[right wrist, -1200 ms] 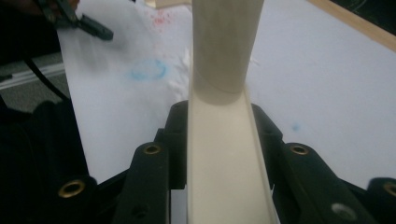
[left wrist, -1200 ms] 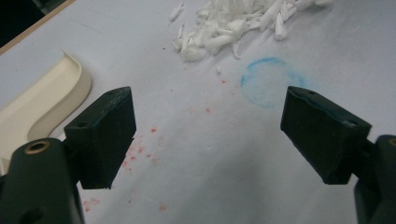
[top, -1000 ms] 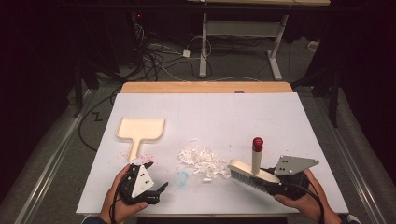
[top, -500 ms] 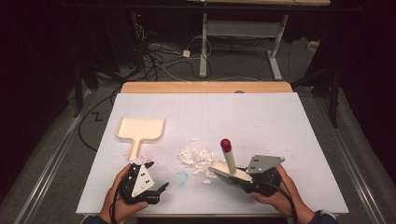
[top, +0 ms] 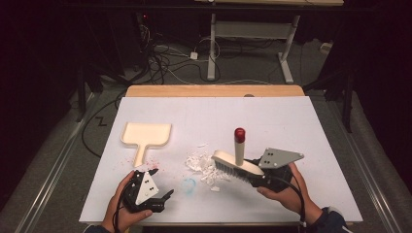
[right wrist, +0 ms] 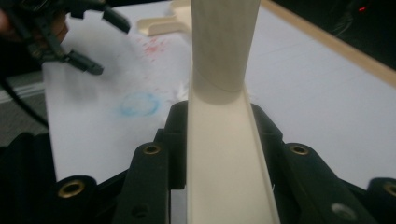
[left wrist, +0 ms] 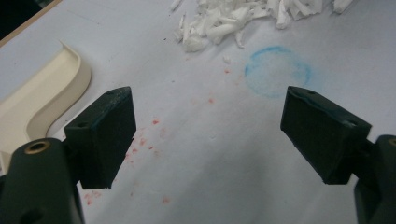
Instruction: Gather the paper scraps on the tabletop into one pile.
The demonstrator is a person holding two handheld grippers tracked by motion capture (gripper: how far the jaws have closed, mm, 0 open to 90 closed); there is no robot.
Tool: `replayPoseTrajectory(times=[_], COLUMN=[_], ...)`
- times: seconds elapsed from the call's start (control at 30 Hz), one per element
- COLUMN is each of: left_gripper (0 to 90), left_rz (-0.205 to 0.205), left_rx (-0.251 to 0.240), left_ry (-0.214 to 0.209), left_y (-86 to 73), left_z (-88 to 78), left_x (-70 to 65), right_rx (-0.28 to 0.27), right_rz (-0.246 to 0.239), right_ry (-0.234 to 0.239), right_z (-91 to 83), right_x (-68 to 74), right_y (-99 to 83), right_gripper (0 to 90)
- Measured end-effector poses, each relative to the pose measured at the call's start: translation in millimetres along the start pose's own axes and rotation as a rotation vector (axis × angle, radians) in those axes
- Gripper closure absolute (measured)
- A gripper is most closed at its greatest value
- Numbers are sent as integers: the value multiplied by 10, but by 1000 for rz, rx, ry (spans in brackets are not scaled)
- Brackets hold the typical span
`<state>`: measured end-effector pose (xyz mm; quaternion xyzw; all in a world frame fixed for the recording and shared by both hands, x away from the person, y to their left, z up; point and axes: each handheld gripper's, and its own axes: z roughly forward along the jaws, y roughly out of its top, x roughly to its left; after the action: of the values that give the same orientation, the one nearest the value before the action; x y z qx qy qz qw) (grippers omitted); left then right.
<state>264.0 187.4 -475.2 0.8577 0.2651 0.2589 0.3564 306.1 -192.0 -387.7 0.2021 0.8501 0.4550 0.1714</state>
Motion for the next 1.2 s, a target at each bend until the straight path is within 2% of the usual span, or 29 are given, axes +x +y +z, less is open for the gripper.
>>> replayPoseTrajectory(times=[0.07,0.13,0.27,0.4,0.43,0.5,0.57,0.7,0.77,0.8,0.87,0.93,1.07,1.1,1.2], left_gripper=[171,170,170,172,172,172,173,174,174,174,176,177,177,177,177], left_rz=[-4,-3,2,4,5,7,10,9,8,7,5,5,6,5,2], left_rx=[0,3,7,9,10,9,11,9,7,5,4,2,2,1,1], left_ry=[-1,-2,-10,-13,-13,-15,-16,-16,-15,-13,-10,-7,-5,-4,-2], left_y=[-2,0,7,6,7,8,10,11,8,7,6,4,1,0,-3], left_z=[3,16,36,41,41,43,44,40,35,34,30,23,8,5,-1], left_x=[9,12,7,6,6,5,3,3,5,7,11,11,9,10,8], right_rx=[-20,-8,40,83,93,76,89,81,75,62,35,25,-6,-14,-27], right_rz=[32,48,55,75,89,95,76,49,18,24,35,23,4,8,-8], right_ry=[-38,-80,-199,-270,-266,-237,-222,-166,-164,-152,-140,-153,-157,-152,-88], right_z=[-45,-18,144,334,384,453,510,630,655,655,639,607,428,367,159], right_x=[-62,-120,-224,-292,-293,-269,-196,-34,33,49,72,83,84,82,90], right_y=[-16,-61,-189,-322,-348,-371,-331,-263,-212,-188,-142,-98,-44,-36,-42], right_gripper=[677,677,678,678,678,678,675,670,672,674,677,676,676,676,676])
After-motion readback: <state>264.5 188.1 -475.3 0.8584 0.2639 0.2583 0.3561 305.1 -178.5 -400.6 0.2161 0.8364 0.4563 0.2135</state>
